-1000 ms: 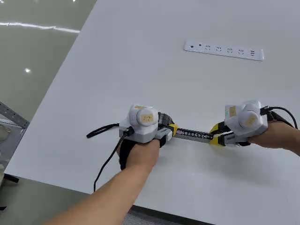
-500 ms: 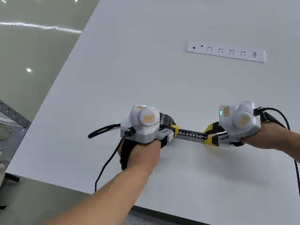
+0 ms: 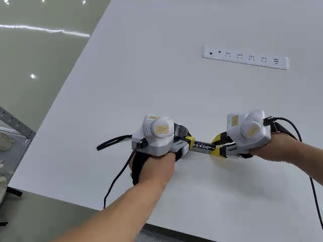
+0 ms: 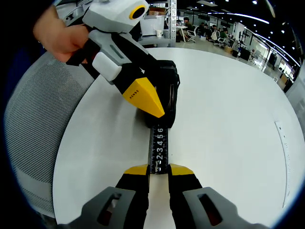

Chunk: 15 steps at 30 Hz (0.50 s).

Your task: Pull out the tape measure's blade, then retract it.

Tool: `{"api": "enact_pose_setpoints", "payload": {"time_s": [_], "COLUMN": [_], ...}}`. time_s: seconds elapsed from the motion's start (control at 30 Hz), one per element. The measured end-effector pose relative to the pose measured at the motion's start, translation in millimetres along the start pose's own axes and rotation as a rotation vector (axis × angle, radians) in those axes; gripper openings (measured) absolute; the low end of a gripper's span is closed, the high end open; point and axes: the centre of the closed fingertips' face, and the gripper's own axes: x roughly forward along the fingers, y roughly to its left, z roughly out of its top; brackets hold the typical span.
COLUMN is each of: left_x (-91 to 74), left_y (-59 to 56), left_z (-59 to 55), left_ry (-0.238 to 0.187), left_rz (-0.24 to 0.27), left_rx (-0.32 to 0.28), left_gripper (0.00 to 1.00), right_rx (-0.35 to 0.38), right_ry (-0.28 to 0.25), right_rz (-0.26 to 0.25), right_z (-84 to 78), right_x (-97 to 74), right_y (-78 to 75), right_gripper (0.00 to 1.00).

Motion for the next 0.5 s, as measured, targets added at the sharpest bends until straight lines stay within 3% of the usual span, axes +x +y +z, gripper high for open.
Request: {"api": "enact_pose_setpoints", "payload": {"time_s": [0.5], "left_x": [-0.1], "left_y": [-0.2], "left_z": [-0.1], "left_ry": [0.001], "left_rz": [-0.003], "left_rx": [-0.001], "left_gripper": [0.58], "right_rx": [-0.008], "right_ry": [-0.009], "right_rz": [-0.001], "right_z": [8.7], "right_x": [7.7], "right_y": [-1.4], "right_gripper": [0.11]}}
